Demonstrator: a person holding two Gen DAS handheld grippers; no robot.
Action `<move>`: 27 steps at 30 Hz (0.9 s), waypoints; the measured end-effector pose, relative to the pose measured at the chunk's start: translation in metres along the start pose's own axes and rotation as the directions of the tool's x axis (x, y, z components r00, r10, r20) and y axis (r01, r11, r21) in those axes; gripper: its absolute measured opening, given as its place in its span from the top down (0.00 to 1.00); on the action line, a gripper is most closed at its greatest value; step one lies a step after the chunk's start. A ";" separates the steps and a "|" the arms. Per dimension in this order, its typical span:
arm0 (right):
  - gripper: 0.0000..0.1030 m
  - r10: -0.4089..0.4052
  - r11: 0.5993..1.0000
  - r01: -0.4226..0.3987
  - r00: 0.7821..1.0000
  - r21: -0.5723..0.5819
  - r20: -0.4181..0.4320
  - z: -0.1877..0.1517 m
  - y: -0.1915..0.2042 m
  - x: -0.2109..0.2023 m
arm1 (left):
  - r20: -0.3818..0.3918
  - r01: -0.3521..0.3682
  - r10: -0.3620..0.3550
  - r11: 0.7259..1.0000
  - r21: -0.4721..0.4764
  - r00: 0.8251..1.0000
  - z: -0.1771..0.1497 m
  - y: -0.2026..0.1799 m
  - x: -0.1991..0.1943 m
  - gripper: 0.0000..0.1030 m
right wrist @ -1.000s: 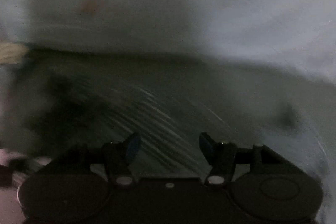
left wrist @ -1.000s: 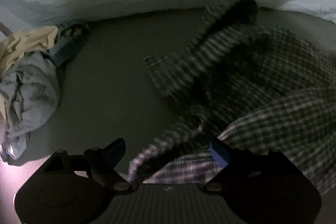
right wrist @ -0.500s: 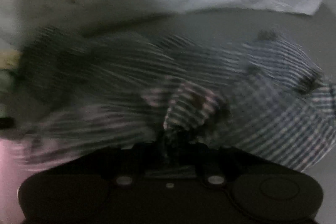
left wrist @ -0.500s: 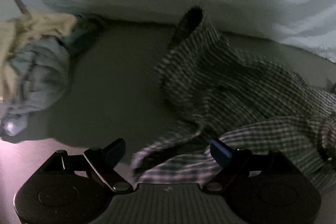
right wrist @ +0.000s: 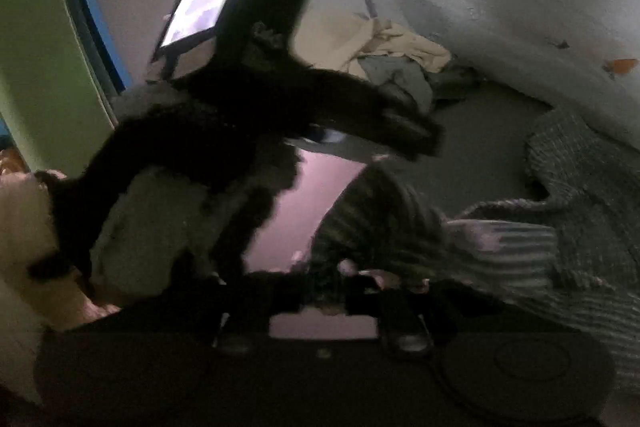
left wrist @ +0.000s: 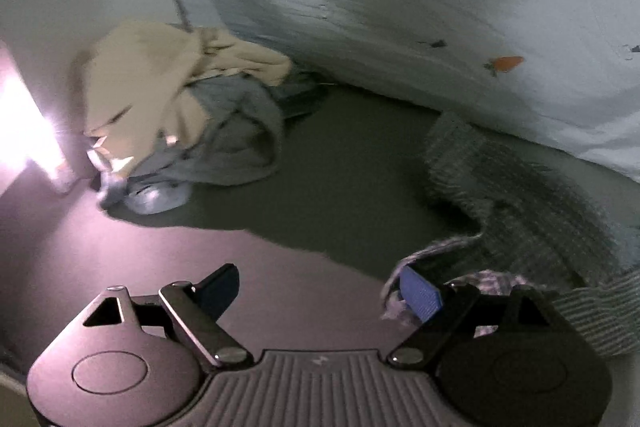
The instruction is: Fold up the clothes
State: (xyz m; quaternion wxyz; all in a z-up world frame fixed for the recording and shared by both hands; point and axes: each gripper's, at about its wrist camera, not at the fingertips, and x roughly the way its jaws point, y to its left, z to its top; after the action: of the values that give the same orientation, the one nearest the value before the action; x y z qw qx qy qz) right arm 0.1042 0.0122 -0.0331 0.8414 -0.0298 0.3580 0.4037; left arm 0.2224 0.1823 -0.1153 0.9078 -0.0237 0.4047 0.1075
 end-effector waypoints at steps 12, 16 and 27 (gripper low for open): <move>0.46 -0.809 0.540 0.820 0.568 0.189 -0.152 -0.081 -0.244 -0.122 | -0.108 0.023 -0.021 0.999 0.022 0.994 -0.060 -0.082 -0.023 0.14; 0.45 -0.821 0.512 0.842 0.538 0.168 -0.191 -0.100 -0.326 -0.122 | -0.142 0.065 -0.055 0.995 0.070 0.988 -0.075 -0.124 -0.030 0.14; 0.98 -0.371 0.890 0.386 0.923 0.242 -0.108 -0.120 -0.271 -0.104 | -0.147 0.185 -0.166 0.975 0.123 0.975 -0.100 -0.190 -0.054 0.10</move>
State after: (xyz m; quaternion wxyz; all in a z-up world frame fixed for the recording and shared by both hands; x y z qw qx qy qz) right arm 0.1812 -0.2787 -0.1216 0.8895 -0.0009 0.4196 0.1810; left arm 0.1553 -0.0254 -0.1513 0.8836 -0.0047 0.4682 -0.0030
